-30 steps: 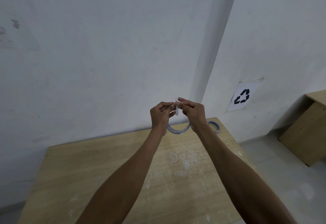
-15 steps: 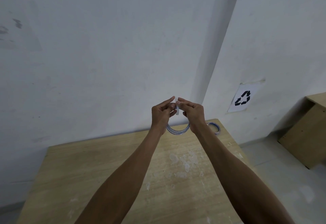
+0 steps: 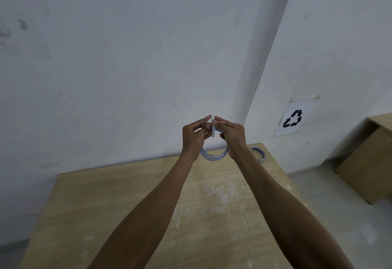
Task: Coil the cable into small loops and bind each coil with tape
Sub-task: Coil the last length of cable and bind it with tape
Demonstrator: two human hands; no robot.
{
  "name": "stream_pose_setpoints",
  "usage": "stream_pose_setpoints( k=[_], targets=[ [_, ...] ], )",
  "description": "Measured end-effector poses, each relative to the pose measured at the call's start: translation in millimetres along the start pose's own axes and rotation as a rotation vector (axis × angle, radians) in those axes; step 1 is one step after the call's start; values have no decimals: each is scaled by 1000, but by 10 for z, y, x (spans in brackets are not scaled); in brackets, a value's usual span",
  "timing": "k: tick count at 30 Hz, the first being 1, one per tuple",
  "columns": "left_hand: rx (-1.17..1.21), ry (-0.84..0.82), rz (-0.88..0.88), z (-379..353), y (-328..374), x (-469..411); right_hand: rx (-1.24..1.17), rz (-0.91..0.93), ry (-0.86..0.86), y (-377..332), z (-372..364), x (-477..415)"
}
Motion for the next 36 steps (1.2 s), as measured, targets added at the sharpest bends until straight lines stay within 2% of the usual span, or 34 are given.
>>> stream_pose_setpoints(
  k=[24, 36],
  targets=[
    [-10, -31, -47, -1, 56, 50, -78, -155, 21, -47, 33, 42],
    [-64, -127, -28, 82, 58, 15, -53, -173, -56, 18, 17, -9]
  ],
)
Point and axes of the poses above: each hand's wrist, its own x-axis away from the middle knuckle, its own z-axis out of the back of the hand, y = z × x, the point moved 3 cm from there along -x, towards the middle knuckle, and after that the axes turned 4 degrees about y, right-handed, at the moved point
